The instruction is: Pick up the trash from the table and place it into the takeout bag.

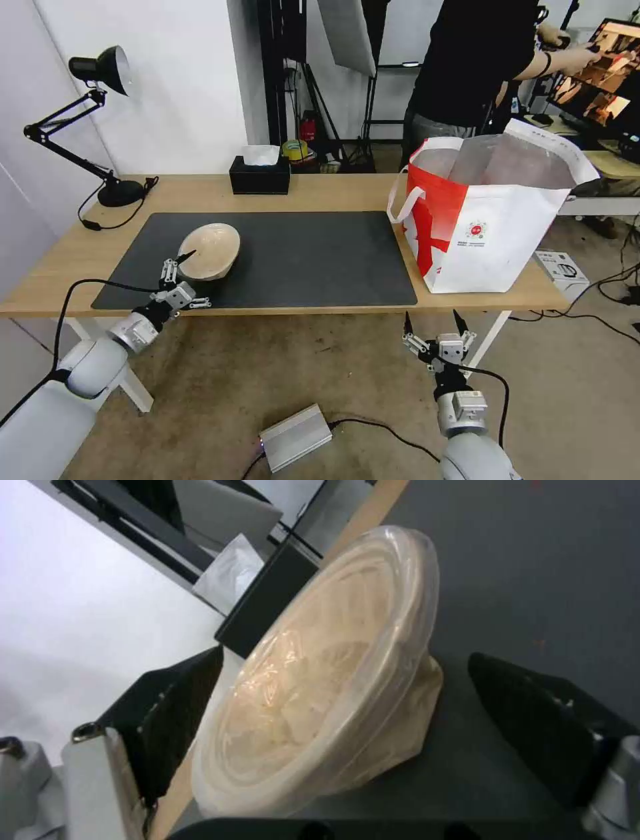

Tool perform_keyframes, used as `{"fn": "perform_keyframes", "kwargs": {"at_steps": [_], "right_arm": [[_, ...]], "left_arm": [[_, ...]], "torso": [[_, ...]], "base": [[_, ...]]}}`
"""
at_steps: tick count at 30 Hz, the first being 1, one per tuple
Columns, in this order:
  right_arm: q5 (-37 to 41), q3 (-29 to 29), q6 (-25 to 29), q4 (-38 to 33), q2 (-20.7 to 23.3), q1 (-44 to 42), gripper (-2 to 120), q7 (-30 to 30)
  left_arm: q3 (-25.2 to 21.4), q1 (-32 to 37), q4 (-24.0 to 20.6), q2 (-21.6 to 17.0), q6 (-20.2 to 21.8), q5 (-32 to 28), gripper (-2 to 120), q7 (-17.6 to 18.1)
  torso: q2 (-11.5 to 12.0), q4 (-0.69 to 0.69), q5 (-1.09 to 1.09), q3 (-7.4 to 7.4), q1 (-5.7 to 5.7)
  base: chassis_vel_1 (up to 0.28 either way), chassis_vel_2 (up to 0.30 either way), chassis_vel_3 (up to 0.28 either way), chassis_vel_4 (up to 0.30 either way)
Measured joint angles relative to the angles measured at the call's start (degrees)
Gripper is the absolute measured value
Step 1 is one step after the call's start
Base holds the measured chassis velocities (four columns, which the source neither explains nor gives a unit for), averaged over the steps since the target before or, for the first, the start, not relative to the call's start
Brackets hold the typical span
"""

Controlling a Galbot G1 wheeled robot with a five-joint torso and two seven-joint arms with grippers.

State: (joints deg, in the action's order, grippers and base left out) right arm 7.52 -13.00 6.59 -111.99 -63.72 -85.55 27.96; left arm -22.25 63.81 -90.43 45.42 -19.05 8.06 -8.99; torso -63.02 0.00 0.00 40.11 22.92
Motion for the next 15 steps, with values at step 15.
{"fn": "perform_keyframes", "kwargs": {"at_steps": [15], "right_arm": [[-0.55,0.14,0.07,0.54,-0.76,-0.08,100,0.03]], "left_arm": [[2.53,-2.6,2.46,-0.32,-0.65,-0.6,71,-0.44]], "torso": [[0.0,0.0,0.0,0.0,0.0]], "base": [[0.0,0.0,0.0,0.0]]}}
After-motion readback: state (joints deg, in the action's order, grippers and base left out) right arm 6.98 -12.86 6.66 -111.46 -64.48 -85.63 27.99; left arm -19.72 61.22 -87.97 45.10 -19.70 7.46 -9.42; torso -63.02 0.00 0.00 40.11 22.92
